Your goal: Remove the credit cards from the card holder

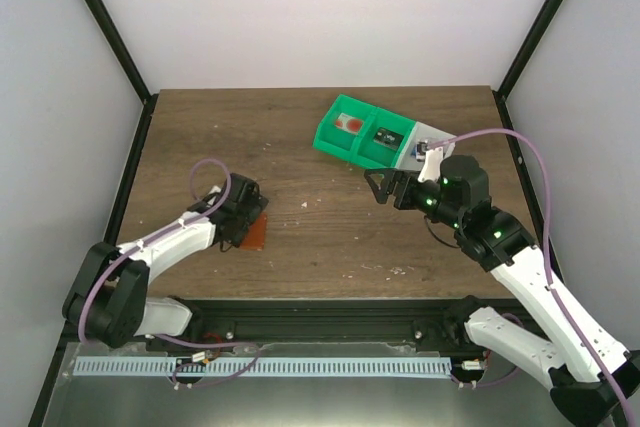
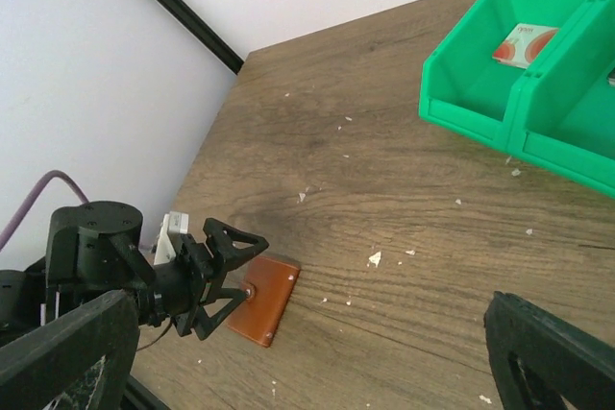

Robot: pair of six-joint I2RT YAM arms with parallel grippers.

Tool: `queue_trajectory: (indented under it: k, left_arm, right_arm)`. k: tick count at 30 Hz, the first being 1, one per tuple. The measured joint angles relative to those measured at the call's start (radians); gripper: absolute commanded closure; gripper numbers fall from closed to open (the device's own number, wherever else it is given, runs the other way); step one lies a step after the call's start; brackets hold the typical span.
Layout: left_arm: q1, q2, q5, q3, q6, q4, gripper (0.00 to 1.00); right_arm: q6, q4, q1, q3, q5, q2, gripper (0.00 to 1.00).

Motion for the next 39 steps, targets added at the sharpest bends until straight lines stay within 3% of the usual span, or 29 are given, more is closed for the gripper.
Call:
queue_trajectory:
  k: [10,22,35,39]
  left_arm:
    - [-0.014,-0.069,0.042,0.051,0.188,-0.08,0.08]
    - [0.146,-0.154,0.1,-0.072,0.499,-0.059,0.22]
    - [0.147,-0.079,0.272,-0.15,0.608,0.087,0.47]
    - [0.145,-0.065,0.334,-0.173,0.615,0.136,0.5]
  right_arm:
    - [0.006,0.003,0.0,-0.005,-0.015,0.016,0.0]
    - [0.007,0.003,0.0,-0.005,-0.024,0.018,0.0]
    - [0.021,-0.018,0.0,-0.023,-0.049,0.008,0.0]
    - [0.021,-0.014,0.0,-0.052,-0.068,-0.011,0.03]
